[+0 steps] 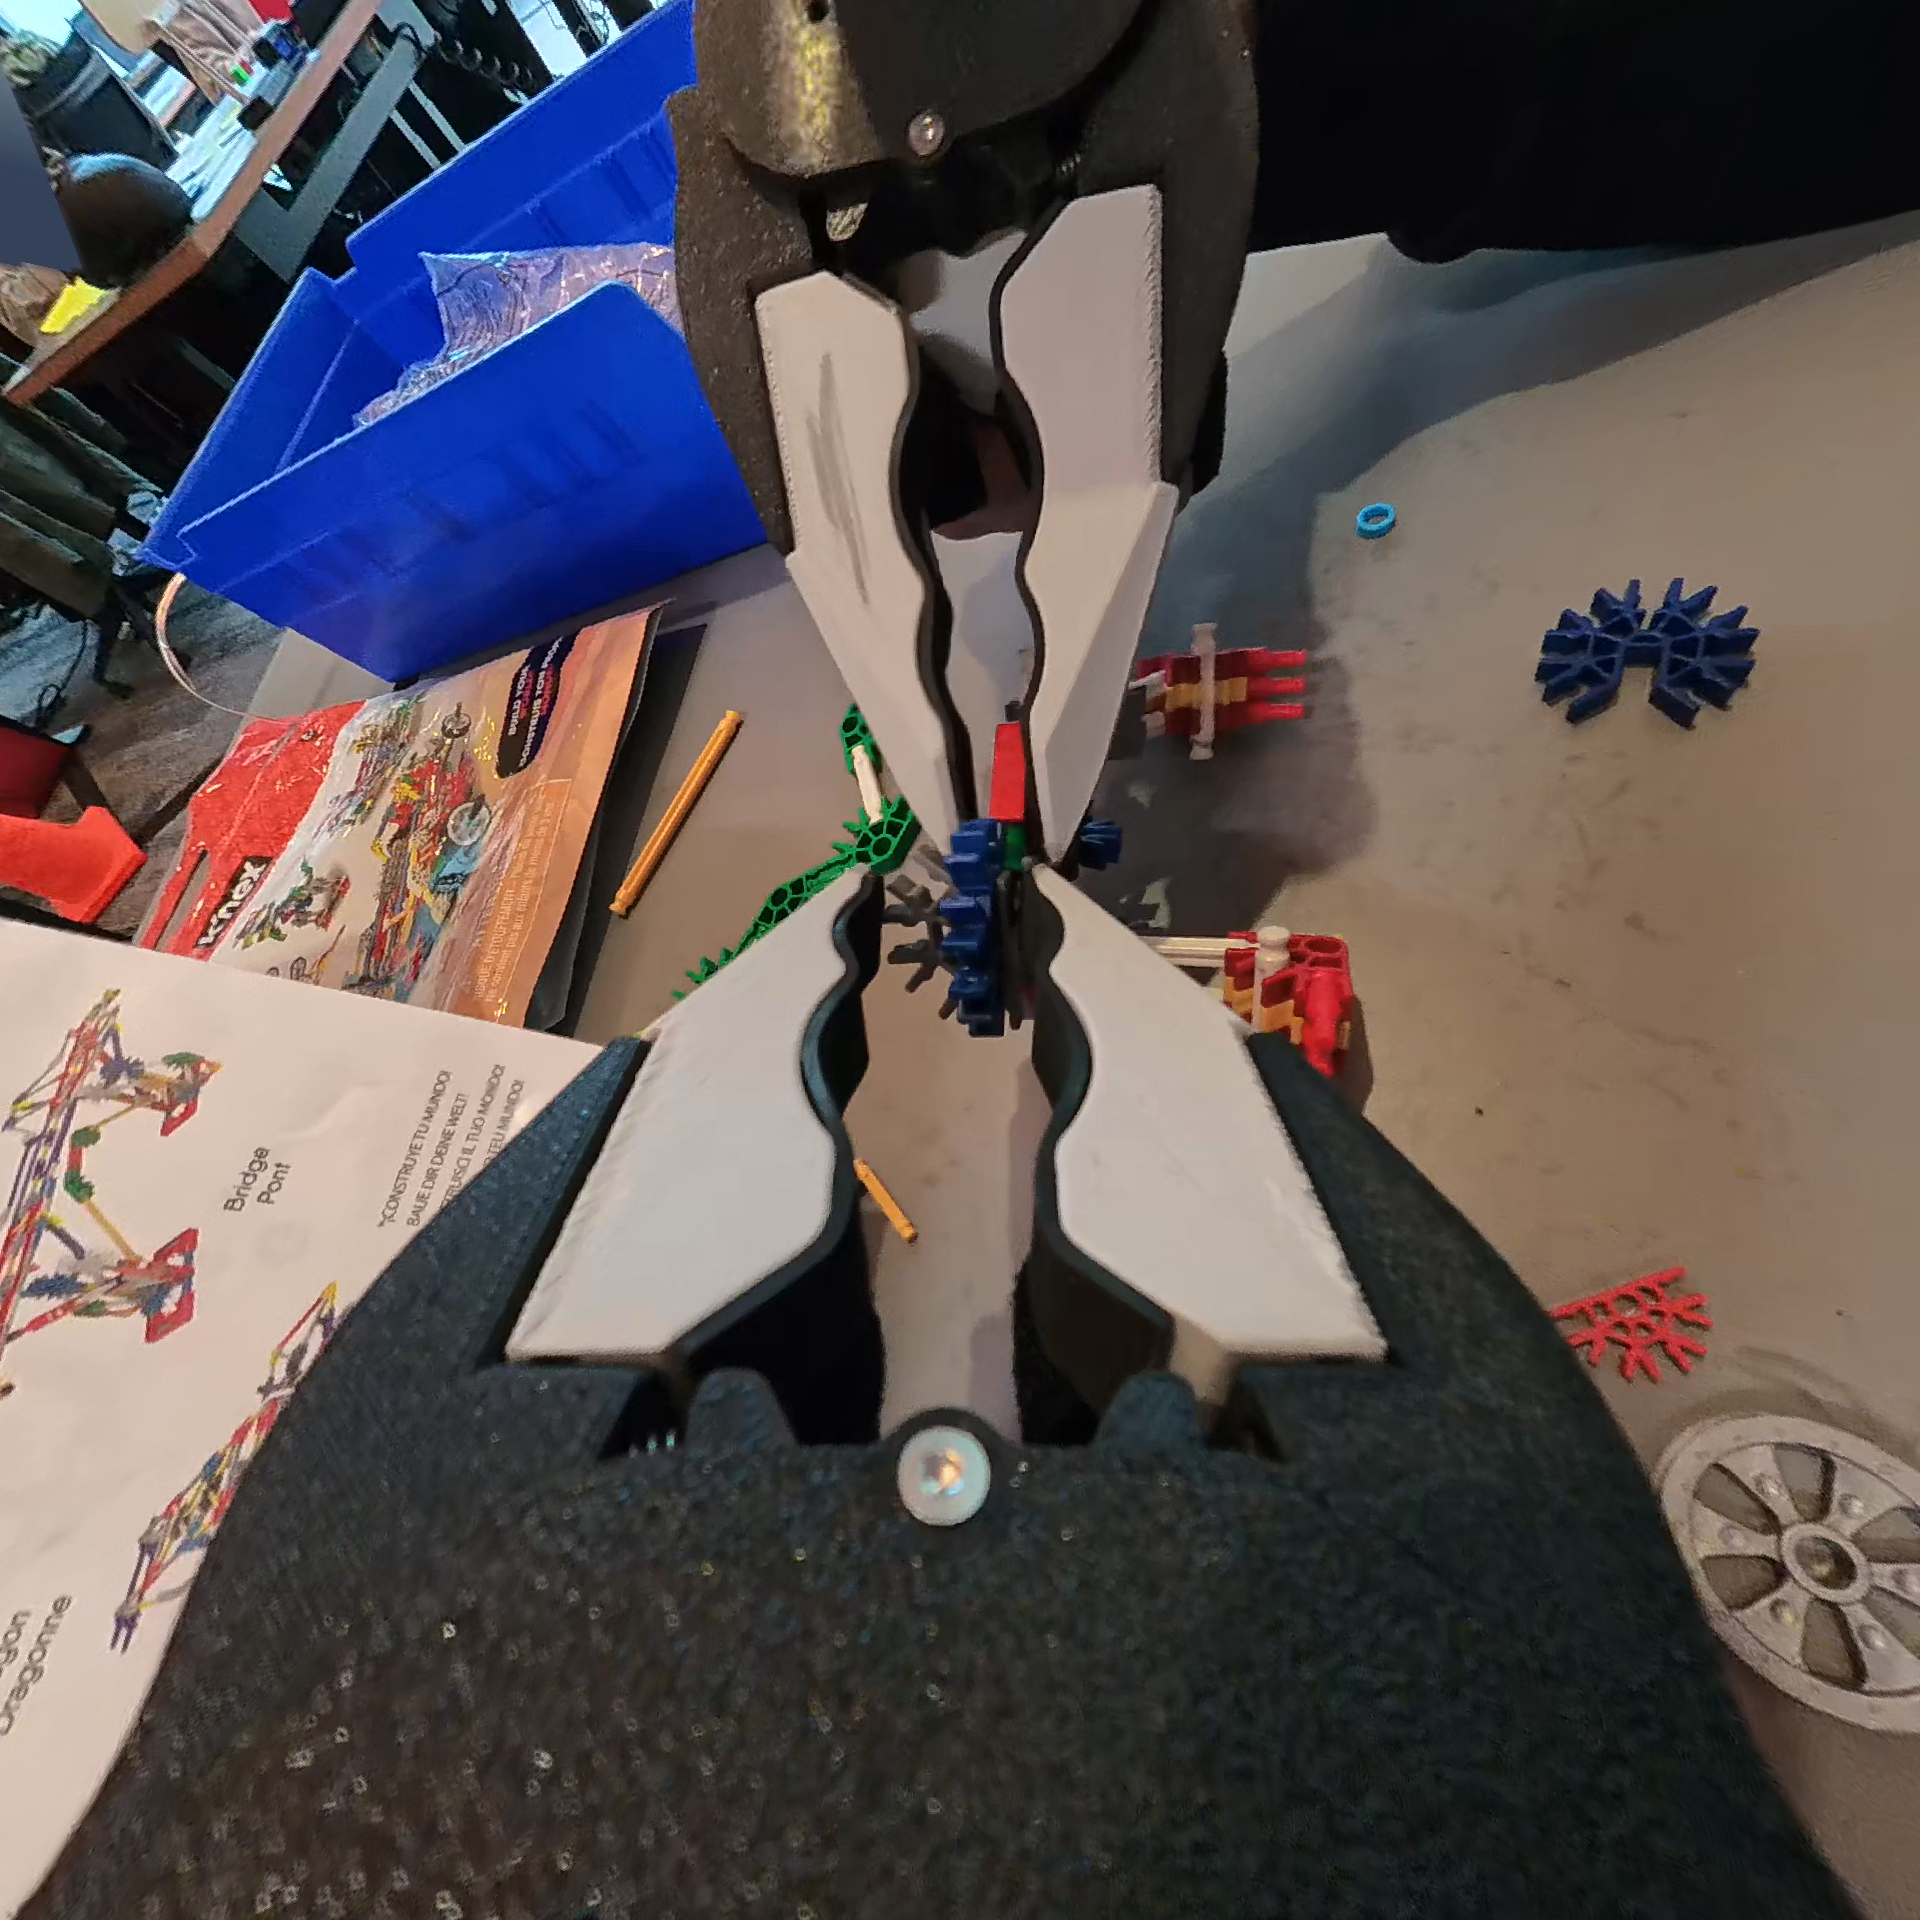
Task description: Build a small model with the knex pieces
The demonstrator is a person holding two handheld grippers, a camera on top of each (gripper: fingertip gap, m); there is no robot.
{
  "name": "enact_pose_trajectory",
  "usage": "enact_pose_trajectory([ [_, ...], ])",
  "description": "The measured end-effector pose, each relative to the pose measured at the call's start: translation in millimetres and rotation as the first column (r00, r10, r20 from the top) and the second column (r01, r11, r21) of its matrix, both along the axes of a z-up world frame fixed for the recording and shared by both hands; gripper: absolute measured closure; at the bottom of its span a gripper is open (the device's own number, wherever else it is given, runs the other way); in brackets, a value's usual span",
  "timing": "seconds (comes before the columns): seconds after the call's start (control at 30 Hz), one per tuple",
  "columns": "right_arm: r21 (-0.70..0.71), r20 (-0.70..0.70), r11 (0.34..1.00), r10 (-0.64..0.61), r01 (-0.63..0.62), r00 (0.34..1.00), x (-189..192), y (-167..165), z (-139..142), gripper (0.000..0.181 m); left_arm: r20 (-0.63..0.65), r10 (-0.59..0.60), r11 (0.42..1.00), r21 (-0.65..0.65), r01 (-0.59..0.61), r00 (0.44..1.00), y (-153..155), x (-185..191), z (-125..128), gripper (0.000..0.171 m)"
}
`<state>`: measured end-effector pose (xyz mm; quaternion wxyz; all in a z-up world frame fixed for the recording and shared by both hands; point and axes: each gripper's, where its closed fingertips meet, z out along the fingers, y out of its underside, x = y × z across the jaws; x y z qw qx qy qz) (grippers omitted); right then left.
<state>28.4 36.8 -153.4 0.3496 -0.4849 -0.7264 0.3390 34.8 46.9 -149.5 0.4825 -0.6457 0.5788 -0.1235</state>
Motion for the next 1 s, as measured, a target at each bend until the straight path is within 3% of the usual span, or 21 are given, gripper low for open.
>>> enact_pose_trajectory([
  [0.47,0.157,0.049,0.987,-0.033,0.025,0.998,-0.6,1.1,-2.6,0.174,0.047,0.05,0.989,-0.141,-0.043,0.998,3.5,0.7,-4.0,0.149],
  [0.83,0.232,0.084,0.972,-0.068,0.047,0.994,-2.1,-0.4,-2.2,0.178,0.046,0.071,0.983,-0.176,-0.062,0.996,5.4,1.8,-4.8,0.151],
  [1.0,0.176,0.055,0.982,-0.074,0.063,0.996,0.5,9.4,-2.2,0.173,0.014,0.09,0.983,-0.162,-0.086,0.996,11.9,0.9,-6.1,0.148],
])
